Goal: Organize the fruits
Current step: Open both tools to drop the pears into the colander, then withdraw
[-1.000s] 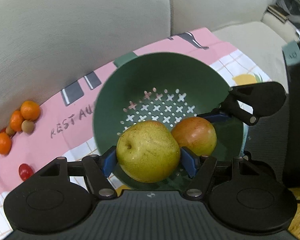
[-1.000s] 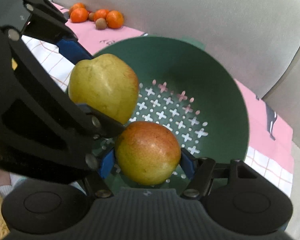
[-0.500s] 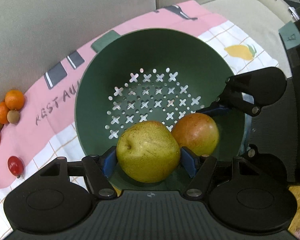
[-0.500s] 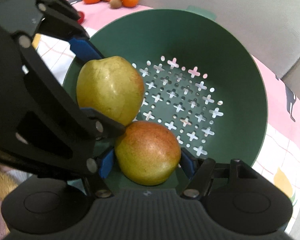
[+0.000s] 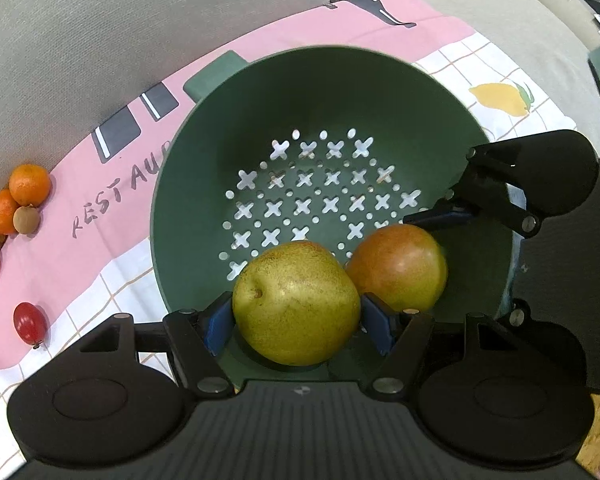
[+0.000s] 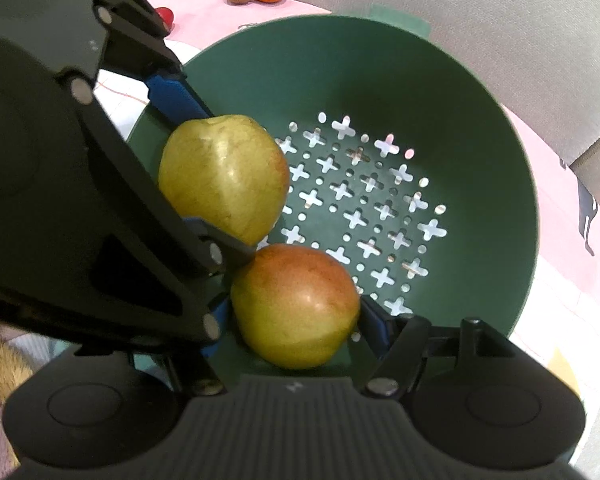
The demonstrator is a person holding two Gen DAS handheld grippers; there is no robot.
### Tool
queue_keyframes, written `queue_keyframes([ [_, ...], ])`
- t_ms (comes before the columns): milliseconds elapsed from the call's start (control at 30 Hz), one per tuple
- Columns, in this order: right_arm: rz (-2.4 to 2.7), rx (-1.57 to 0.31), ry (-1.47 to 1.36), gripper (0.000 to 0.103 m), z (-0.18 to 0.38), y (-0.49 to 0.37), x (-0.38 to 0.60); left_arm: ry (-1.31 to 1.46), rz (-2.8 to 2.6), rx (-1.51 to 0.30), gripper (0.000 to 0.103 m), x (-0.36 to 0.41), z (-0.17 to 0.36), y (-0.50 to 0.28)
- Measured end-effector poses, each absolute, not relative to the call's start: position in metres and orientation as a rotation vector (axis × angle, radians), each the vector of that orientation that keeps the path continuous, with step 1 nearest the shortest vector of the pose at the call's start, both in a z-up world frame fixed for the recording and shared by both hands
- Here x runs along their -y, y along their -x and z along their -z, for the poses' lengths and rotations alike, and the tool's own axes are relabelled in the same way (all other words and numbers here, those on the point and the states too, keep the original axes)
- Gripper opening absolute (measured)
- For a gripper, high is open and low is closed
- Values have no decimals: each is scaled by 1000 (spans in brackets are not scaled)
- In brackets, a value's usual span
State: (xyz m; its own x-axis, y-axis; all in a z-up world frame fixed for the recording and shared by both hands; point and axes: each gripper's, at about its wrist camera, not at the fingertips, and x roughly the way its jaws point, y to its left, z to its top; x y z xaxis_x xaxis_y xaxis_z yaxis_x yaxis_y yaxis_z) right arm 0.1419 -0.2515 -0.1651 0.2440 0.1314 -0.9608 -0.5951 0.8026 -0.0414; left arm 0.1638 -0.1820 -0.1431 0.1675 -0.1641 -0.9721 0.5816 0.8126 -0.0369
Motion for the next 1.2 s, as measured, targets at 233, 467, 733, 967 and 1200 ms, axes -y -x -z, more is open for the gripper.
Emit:
queue_keyframes([
  [233,-504,-1202,465,76,154,-141,249,-377,528,-1258,76,190,125,-161],
  [467,-480,-1156,486,83,145,-138,250,-362,508,-1219,76,188,108,-154],
  [733,-436,-1108,480,92,128,-133,246,-329,508,-1145,77,176,80,-139],
  [967,-398,-1071,398,94,109,-124,243,-282,477,-1094,77,151,56,-130],
  [1200,-355,-967,217,94,82,-119,233,-222,411,-1047,77,113,37,-121],
])
